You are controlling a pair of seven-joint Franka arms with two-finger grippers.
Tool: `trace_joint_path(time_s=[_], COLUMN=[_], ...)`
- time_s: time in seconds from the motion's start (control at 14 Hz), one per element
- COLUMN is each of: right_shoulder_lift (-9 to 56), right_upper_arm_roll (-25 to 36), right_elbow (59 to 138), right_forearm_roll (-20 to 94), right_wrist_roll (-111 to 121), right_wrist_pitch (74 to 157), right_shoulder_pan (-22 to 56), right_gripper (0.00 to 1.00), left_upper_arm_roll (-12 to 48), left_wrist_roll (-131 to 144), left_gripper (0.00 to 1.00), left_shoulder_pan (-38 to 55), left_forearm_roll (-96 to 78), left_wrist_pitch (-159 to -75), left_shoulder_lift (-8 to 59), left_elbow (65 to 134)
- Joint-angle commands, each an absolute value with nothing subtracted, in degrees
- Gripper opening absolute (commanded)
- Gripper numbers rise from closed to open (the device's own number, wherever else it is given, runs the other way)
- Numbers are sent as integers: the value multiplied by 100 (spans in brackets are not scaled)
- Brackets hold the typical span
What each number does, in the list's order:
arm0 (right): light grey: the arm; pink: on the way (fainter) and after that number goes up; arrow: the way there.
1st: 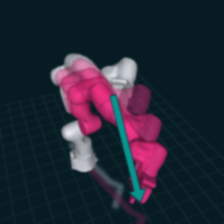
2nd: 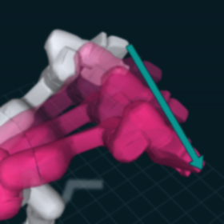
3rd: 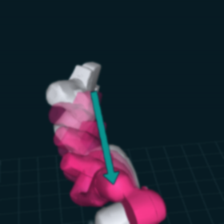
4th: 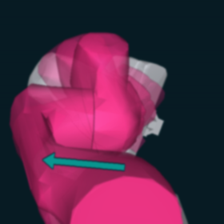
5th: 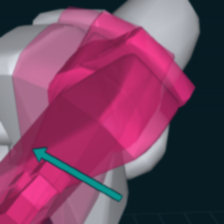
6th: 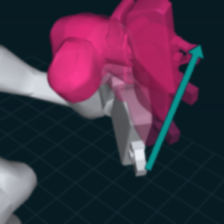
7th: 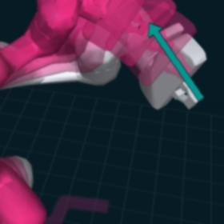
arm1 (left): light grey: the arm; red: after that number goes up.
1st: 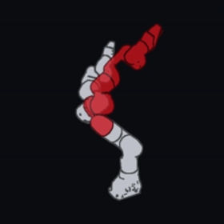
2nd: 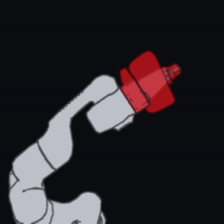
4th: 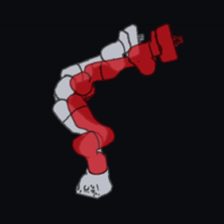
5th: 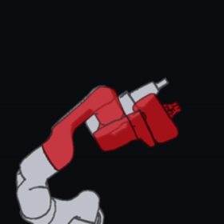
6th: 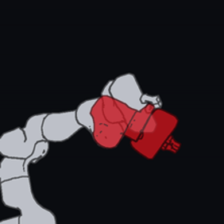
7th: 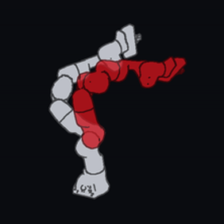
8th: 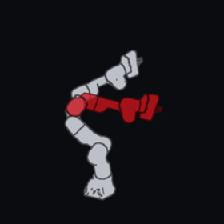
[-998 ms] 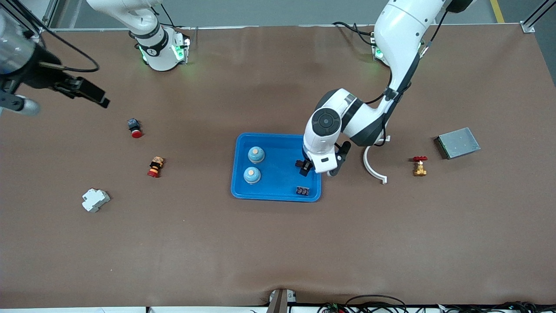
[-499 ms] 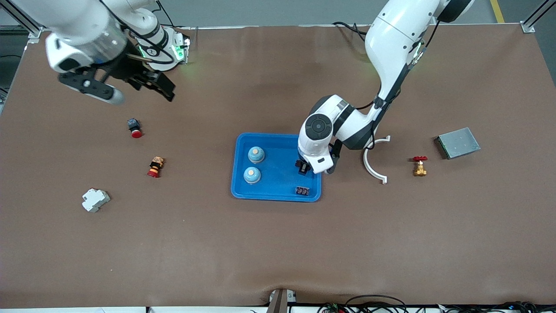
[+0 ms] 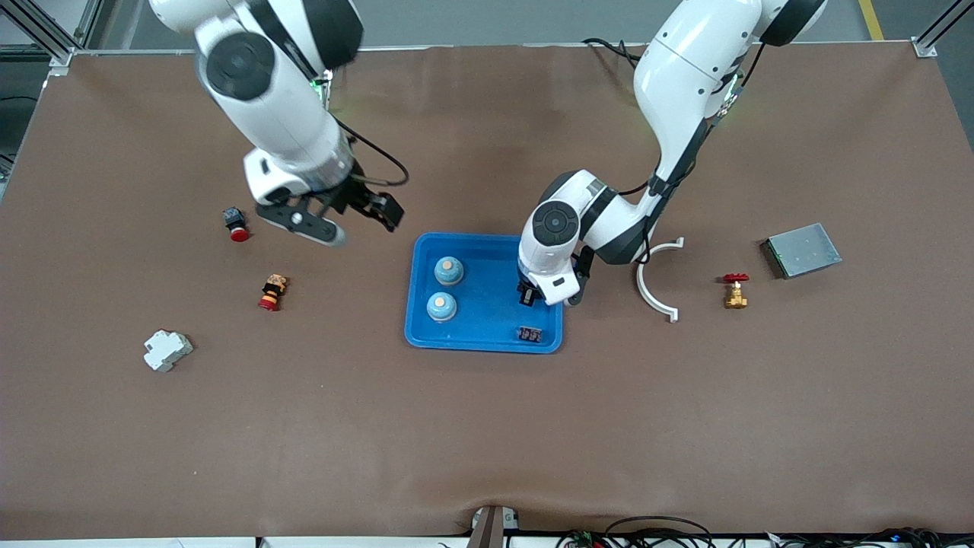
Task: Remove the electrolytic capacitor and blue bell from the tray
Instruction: 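Grasp the capacitor with the left gripper while the right gripper reaches the tray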
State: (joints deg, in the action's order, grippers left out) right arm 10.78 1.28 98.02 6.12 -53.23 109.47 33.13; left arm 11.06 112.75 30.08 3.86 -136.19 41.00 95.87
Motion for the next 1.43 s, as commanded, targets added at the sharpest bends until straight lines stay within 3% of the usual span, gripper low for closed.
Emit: trace_joint_path(time_s=[0.0, 0.07, 0.14, 0.21, 0.57, 1.07, 1.35], right_shoulder_lift=[1510, 1677, 1827, 2011, 2706, 3172, 3410], right_upper_arm_roll=[193, 193, 193, 185, 141, 141, 141], right_elbow=[9729, 9703, 9703, 9686, 9651, 9694, 9765], right_forearm_roll=[659, 659, 659, 677, 704, 703, 677], right_wrist_roll=[-5336, -5309, -5309, -5300, -5247, -3842, -3780], right_wrist_pitch=[11127, 11249, 11476, 11713, 12462, 12875, 13201], right_shoulder_pan=[3445, 3506, 3533, 3542, 3788, 3797, 3920], right_gripper=[100, 100, 100, 100, 100, 100, 100], left_upper_arm_roll=[1072, 1064, 1063, 1063, 1028, 1081, 1107], left_wrist_roll=[11382, 11382, 11382, 11373, 11093, 9539, 8887], left_gripper=[42, 33, 12, 0, 0, 0, 0], left_shoulder_pan=[3041, 3041, 3041, 3032, 2936, 1979, 1460], left_forearm_roll=[413, 430, 474, 492, 519, 492, 422], left_wrist_pitch=[-13772, -13772, -13781, -13781, -13624, -12210, -11744], left_shoulder_lift=[4140, 4157, 4140, 4114, 3667, 2427, 2066], left_elbow=[9571, 9563, 9563, 9562, 9536, 9562, 9563])
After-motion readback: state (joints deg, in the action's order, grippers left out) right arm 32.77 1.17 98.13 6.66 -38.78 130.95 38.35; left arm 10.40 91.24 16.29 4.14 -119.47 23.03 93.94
